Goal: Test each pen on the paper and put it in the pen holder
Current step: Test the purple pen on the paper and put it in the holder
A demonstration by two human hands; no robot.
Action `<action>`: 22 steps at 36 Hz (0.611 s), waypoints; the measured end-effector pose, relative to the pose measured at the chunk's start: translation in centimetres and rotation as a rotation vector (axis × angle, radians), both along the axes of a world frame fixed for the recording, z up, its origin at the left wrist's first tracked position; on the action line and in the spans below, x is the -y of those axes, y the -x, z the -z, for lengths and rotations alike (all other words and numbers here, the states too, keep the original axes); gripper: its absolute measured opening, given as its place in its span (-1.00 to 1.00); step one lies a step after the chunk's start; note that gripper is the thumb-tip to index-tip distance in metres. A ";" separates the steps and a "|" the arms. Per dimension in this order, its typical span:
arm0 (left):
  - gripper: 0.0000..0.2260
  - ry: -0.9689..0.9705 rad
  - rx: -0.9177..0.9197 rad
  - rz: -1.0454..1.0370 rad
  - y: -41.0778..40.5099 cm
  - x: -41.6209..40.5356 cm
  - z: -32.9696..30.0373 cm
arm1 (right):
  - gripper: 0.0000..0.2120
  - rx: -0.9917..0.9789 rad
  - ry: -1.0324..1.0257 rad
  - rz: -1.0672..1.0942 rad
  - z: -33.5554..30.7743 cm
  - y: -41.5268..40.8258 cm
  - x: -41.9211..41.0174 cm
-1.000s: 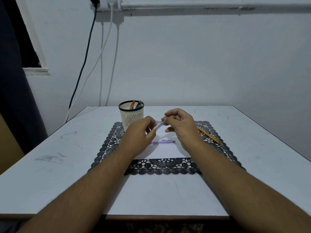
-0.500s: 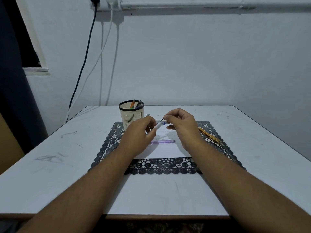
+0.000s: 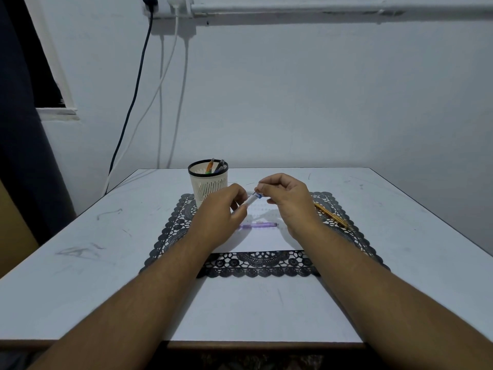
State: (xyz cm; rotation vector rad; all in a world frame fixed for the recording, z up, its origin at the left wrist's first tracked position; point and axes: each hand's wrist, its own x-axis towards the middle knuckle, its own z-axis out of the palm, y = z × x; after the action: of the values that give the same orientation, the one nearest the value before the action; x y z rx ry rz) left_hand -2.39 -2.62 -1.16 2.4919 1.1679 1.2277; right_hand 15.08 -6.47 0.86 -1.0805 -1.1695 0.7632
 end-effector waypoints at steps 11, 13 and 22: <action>-0.96 0.003 0.013 0.011 0.0 -0.2 0.1 | -0.89 0.010 0.005 0.015 -0.2 0.1 0.0; -0.96 0.005 0.014 0.014 0.0 -0.1 0.1 | -0.88 0.016 0.007 0.014 -0.1 0.1 0.0; -0.96 0.004 0.009 0.010 0.0 0.0 0.0 | -0.86 0.043 -0.008 0.015 0.0 0.0 -0.1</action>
State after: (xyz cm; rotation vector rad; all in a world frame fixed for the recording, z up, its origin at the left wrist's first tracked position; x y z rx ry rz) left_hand -2.37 -2.57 -1.21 2.4835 1.1540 1.2311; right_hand 15.10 -6.35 0.89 -1.1028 -1.1988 0.7265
